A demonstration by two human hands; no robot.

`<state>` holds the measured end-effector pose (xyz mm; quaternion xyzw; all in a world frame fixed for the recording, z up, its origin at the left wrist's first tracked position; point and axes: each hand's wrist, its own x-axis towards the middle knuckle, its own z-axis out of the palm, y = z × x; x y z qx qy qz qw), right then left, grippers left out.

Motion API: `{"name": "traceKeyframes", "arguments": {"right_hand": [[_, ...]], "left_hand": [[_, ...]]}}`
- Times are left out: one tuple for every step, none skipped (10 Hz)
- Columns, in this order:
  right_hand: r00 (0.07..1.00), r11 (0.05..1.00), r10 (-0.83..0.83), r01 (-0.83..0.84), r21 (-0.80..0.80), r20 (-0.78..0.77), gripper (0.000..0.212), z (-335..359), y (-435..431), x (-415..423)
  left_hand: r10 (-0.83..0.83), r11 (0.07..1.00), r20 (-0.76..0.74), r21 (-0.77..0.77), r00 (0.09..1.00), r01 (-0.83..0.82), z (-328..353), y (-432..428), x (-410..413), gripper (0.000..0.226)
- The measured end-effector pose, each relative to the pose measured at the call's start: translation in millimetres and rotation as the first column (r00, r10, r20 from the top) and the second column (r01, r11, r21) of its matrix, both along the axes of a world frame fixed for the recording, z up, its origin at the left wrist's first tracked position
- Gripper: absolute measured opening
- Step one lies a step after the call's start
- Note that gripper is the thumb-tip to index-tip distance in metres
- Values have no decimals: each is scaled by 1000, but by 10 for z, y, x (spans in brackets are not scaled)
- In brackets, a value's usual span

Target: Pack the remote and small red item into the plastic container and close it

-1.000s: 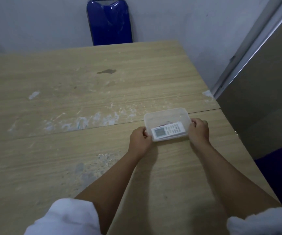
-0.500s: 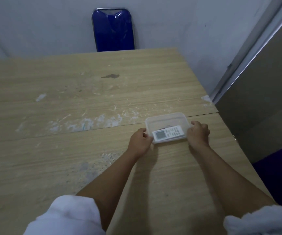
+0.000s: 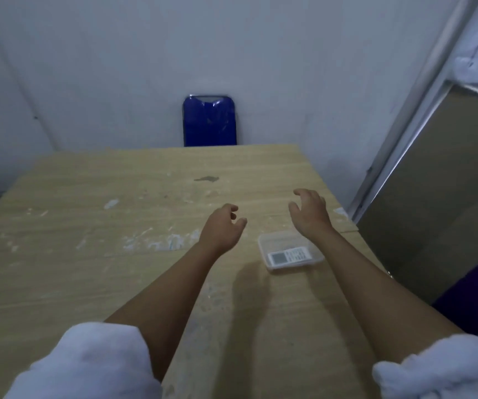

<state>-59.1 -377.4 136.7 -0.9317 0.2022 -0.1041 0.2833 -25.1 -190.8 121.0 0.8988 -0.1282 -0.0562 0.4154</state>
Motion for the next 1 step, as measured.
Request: {"name": "traceKeyframes", "arguments": {"right_hand": [[992, 998, 49, -45, -38, 116, 43, 394, 153, 36]], "left_hand": [[21, 1000, 103, -13, 995, -19, 395, 172, 39, 48]]}}
